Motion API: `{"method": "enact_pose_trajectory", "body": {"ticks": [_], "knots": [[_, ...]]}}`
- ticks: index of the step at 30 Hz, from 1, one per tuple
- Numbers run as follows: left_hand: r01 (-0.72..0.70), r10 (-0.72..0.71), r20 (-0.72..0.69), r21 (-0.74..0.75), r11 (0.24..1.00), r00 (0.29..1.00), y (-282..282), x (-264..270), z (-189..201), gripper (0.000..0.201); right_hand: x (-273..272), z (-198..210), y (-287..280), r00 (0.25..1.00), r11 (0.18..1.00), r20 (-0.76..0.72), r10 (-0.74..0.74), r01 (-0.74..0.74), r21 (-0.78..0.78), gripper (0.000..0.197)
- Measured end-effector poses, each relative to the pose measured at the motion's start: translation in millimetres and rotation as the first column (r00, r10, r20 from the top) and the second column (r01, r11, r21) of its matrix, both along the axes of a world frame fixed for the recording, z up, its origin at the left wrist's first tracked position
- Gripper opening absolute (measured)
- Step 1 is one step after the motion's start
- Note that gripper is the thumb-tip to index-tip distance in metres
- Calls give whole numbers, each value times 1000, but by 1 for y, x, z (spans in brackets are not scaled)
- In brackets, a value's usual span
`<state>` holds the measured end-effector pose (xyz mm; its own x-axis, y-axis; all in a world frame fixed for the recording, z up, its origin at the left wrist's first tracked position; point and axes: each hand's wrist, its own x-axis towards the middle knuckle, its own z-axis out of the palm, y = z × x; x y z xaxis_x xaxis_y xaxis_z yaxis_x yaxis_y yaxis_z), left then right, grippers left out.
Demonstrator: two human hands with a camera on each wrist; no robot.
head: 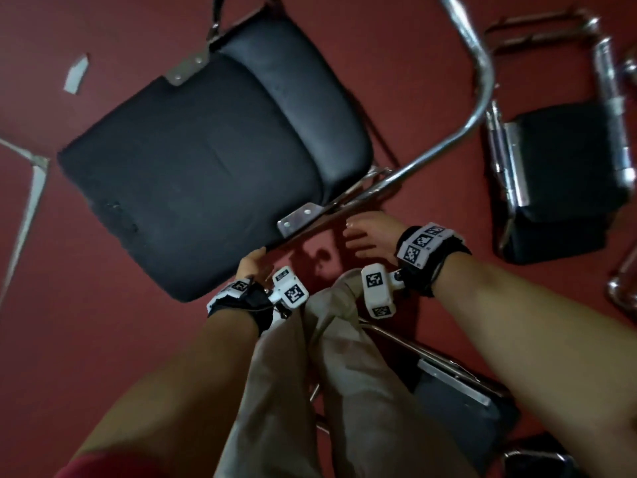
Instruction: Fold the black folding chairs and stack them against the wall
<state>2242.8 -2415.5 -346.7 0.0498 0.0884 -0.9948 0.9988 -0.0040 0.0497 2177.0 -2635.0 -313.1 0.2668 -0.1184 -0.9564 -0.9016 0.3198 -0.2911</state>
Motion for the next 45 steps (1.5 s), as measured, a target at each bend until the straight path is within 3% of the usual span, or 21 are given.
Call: {"method": "enact_pose_trajectory", "body": {"ticks": [2,5,6,8,11,14,17,20,23,28,30,33,36,40,43,45], "knots": [[15,-11,64,-70,997,998,-26,-4,0,46,-19,5,-29,996,996,10,-92,92,-8,12],[13,-7,105,-58,998,994,-51,-2,-1,31,-35,6,-67,953,956,110,-281,288,-55,43],[3,1,116,-36,999,993,-54,0,-4,29,-34,10,-77,924,929,152,-350,364,-71,45],[-62,64,137,-26,998,988,-62,3,-9,25,-26,15,-98,844,859,246,-476,507,-77,31],[-207,224,88,-167,964,971,-63,0,-21,50,-6,21,-121,725,765,359,-588,643,-44,8],[-292,315,47,-272,917,948,-61,-8,-26,61,12,22,-130,607,666,409,-681,746,1,11],[-378,412,22,-355,855,911,-51,-13,-35,82,27,20,-129,559,613,416,-717,790,-4,20],[-423,468,125,-274,864,875,-38,-10,-46,79,30,14,-126,522,566,435,-733,824,-35,29],[-406,444,158,-225,886,882,-34,-6,-51,70,28,12,-122,554,582,470,-687,807,-100,14],[-308,332,172,-152,939,928,-40,-1,-35,68,25,14,-115,503,521,461,-731,848,-98,5],[-362,395,178,-192,912,901,-37,-3,-35,67,17,13,-110,491,509,474,-731,855,-101,9],[-319,345,142,-177,931,928,-20,2,-45,57,0,8,-99,469,488,463,-752,869,-88,11],[-360,393,100,-243,901,914,3,6,-48,73,-16,5,-84,419,421,411,-809,902,-90,21],[-416,471,121,-316,853,874,25,9,-48,72,-21,5,-67,429,405,371,-824,903,-144,37],[-407,463,99,-342,847,881,34,19,-53,73,-14,7,-70,450,420,372,-812,893,-164,25],[-402,461,97,-358,843,882,35,27,-56,72,-8,8,-73,425,412,392,-816,903,-120,15]]}}
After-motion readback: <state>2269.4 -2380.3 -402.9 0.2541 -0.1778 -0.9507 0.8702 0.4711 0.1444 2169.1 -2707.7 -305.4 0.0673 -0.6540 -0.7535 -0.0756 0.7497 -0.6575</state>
